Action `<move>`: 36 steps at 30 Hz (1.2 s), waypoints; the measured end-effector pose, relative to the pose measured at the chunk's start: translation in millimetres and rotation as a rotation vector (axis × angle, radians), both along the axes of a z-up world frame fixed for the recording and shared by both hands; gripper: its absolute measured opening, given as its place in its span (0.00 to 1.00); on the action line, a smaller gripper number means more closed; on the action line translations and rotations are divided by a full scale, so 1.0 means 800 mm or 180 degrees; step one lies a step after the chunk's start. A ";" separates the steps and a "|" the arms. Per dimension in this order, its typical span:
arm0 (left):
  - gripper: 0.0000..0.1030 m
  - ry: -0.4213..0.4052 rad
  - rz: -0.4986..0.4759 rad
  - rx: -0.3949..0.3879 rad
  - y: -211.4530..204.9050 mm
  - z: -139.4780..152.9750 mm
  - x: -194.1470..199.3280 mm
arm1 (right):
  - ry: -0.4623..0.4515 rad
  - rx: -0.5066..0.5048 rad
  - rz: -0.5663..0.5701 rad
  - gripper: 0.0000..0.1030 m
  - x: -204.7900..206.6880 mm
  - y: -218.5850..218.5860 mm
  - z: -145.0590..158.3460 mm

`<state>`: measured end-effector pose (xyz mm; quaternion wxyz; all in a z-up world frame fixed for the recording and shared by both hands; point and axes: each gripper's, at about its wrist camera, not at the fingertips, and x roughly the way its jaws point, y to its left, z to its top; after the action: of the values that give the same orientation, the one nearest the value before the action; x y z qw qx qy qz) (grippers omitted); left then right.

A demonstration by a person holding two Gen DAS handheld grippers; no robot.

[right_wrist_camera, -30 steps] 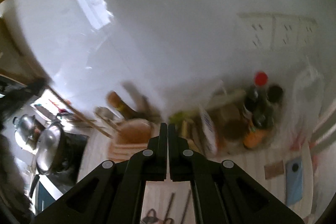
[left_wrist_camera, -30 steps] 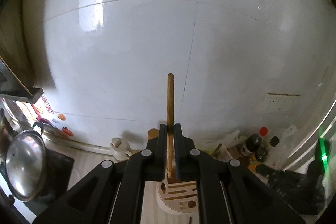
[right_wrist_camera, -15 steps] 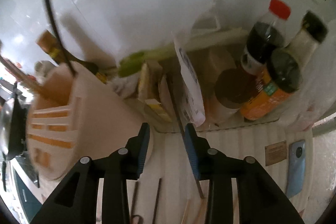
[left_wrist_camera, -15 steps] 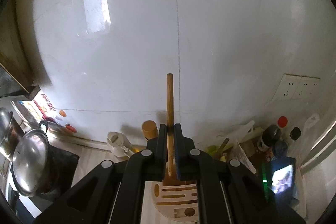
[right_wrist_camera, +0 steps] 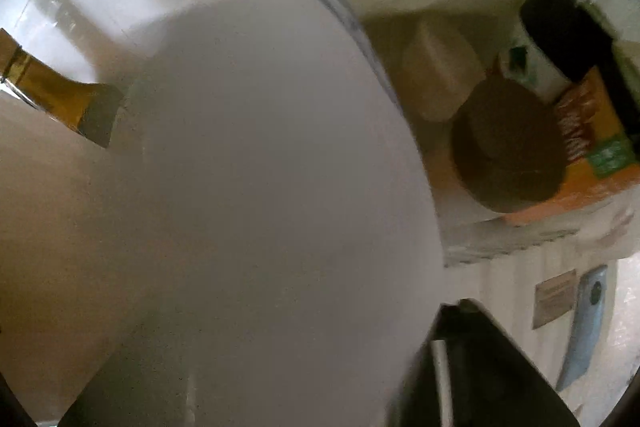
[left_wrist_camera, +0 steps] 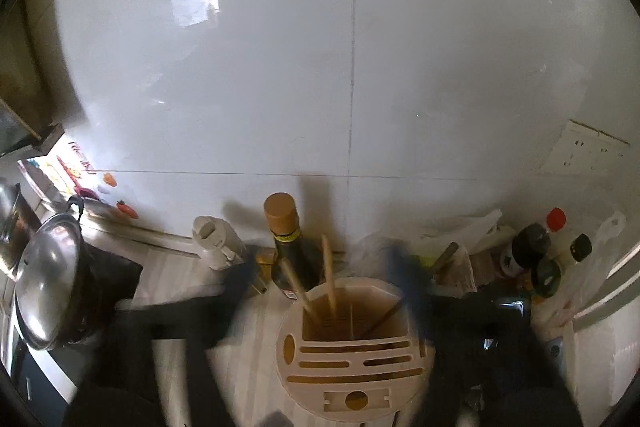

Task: Organize utensils

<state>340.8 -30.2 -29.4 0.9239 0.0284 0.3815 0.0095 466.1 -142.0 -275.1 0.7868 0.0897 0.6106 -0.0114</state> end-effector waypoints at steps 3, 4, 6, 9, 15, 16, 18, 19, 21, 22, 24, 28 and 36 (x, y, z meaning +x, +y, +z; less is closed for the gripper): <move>0.88 -0.0053 0.0011 0.0040 0.003 0.002 -0.009 | -0.0093 0.0053 -0.0015 0.05 -0.004 -0.004 0.004; 0.92 -0.0046 0.0018 0.0039 0.006 0.001 -0.011 | -0.0171 0.0036 -0.0027 0.05 -0.010 -0.006 0.012; 0.96 -0.0041 0.0031 -0.0023 0.015 -0.002 -0.017 | -0.0311 0.0093 -0.0055 0.05 -0.022 -0.013 0.029; 0.97 -0.0018 0.0051 -0.0014 0.026 -0.009 -0.027 | -0.0604 0.0211 -0.0130 0.05 -0.051 -0.027 0.072; 1.00 0.0079 0.0151 0.0039 0.056 -0.030 -0.044 | -0.1331 0.0341 -0.0198 0.05 -0.112 -0.046 0.187; 1.00 0.0102 0.0178 0.0052 0.061 -0.033 -0.045 | -0.1459 0.0362 -0.0177 0.05 -0.120 -0.045 0.210; 1.00 0.0126 0.0214 0.0059 0.070 -0.037 -0.045 | -0.1722 0.0372 -0.0131 0.05 -0.133 -0.042 0.258; 1.00 0.0135 0.0222 0.0061 0.073 -0.039 -0.045 | -0.1853 0.0393 -0.0101 0.05 -0.136 -0.037 0.280; 1.00 0.0162 0.0248 0.0051 0.080 -0.042 -0.041 | -0.2085 0.0410 -0.0026 0.05 -0.140 -0.031 0.322; 1.00 0.0175 0.0260 0.0044 0.083 -0.043 -0.040 | -0.2183 0.0433 0.0011 0.05 -0.140 -0.023 0.340; 1.00 0.0192 0.0283 0.0018 0.088 -0.045 -0.036 | -0.2353 0.0398 0.0096 0.05 -0.139 -0.002 0.373; 1.00 0.0225 0.0323 -0.0003 0.099 -0.049 -0.027 | -0.2496 0.0276 0.0179 0.05 -0.108 0.037 0.384; 1.00 0.0353 0.0325 -0.0019 0.112 -0.063 -0.019 | -0.2430 0.0167 0.0243 0.05 -0.067 0.085 0.326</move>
<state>325.3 59.3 -79.7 0.8997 0.0066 0.4331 0.0539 412.4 -74.0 -13.9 0.9548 0.0849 0.2767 0.0677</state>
